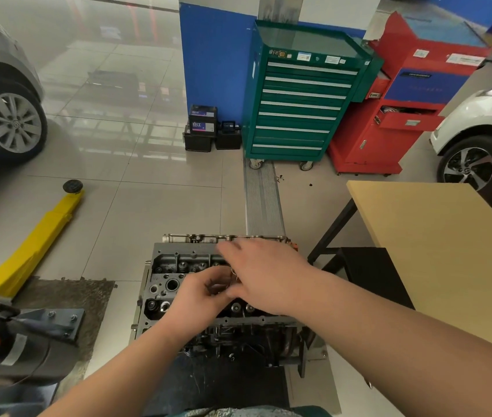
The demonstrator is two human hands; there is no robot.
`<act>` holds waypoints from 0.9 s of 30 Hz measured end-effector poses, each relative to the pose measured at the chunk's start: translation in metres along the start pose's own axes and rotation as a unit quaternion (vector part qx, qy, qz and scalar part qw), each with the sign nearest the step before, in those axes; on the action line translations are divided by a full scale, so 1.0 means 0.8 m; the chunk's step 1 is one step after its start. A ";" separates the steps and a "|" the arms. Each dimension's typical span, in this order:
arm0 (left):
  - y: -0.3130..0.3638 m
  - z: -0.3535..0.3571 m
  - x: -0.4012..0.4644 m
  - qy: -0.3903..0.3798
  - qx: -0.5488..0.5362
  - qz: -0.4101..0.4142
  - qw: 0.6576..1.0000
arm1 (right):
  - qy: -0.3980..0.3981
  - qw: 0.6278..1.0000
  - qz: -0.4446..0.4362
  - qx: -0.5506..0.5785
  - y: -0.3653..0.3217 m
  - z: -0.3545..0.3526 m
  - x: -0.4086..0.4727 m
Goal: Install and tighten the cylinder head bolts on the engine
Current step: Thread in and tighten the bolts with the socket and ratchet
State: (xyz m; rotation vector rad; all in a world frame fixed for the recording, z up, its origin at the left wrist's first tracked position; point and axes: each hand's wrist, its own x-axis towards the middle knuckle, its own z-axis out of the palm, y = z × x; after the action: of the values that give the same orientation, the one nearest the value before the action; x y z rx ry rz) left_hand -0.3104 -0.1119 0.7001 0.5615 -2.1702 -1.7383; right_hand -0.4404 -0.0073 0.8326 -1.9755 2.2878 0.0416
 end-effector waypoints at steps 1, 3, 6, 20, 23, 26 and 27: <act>0.000 0.000 0.000 0.002 -0.010 -0.009 1.000 | -0.030 0.999 -0.036 0.006 0.002 -0.003 -0.001; 0.001 -0.001 0.000 0.002 -0.003 -0.003 1.000 | -0.038 0.999 -0.013 0.000 0.000 0.001 0.000; 0.003 0.000 0.001 0.002 0.010 0.017 1.000 | 0.004 0.997 0.062 -0.035 -0.006 0.005 0.004; 0.008 -0.014 0.006 -0.015 -0.008 0.017 1.000 | -0.065 0.995 -0.067 -0.023 0.000 -0.006 0.005; 0.015 -0.013 0.005 -0.031 0.013 0.060 0.998 | -0.036 0.995 0.009 -0.092 -0.007 -0.004 0.008; 0.010 -0.013 0.005 -0.036 0.019 0.052 0.998 | -0.038 0.999 0.002 -0.016 -0.005 -0.001 0.006; 0.009 -0.013 0.004 -0.036 0.009 0.047 0.998 | -0.070 0.997 -0.022 0.023 -0.004 -0.005 0.005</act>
State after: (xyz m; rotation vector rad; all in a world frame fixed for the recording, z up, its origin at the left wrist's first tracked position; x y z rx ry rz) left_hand -0.3090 -0.1212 0.7098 0.4018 -2.2243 -1.7162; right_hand -0.4379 -0.0121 0.8360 -1.9337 2.1380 0.1183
